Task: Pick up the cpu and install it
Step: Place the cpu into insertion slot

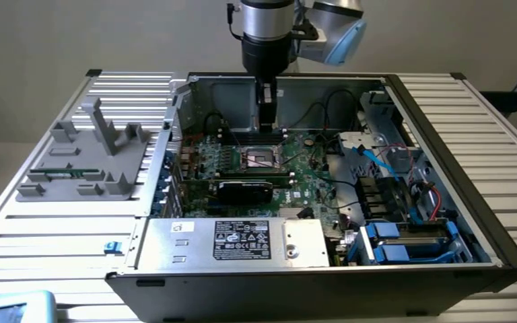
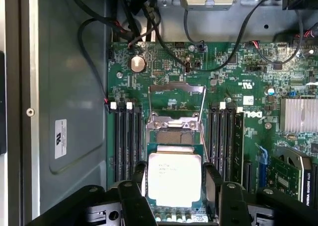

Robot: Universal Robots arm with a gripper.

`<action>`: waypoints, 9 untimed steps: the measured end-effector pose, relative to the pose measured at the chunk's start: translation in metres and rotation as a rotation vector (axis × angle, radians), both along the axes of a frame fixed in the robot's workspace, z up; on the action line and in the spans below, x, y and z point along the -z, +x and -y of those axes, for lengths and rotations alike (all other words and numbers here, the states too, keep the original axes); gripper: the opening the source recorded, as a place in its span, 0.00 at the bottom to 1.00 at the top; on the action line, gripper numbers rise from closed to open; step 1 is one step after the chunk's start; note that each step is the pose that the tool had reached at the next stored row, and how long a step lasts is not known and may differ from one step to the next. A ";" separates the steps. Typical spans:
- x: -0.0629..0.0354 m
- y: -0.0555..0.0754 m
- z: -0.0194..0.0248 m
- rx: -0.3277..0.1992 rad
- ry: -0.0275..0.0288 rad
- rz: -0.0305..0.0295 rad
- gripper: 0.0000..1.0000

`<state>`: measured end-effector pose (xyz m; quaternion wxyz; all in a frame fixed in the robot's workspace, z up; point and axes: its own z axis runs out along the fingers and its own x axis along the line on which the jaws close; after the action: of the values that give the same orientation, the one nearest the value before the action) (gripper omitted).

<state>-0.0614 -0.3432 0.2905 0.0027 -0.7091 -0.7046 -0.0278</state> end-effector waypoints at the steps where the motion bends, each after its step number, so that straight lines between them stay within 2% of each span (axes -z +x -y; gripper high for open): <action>1: 0.0015 0.000 0.0007 0.001 0.0002 -0.0001 0.55; 9: 0.0150 0.000 0.0032 0.009 0.0016 -0.0001 0.55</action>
<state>-0.0614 -0.3464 0.2755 0.0032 -0.7123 -0.7013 -0.0284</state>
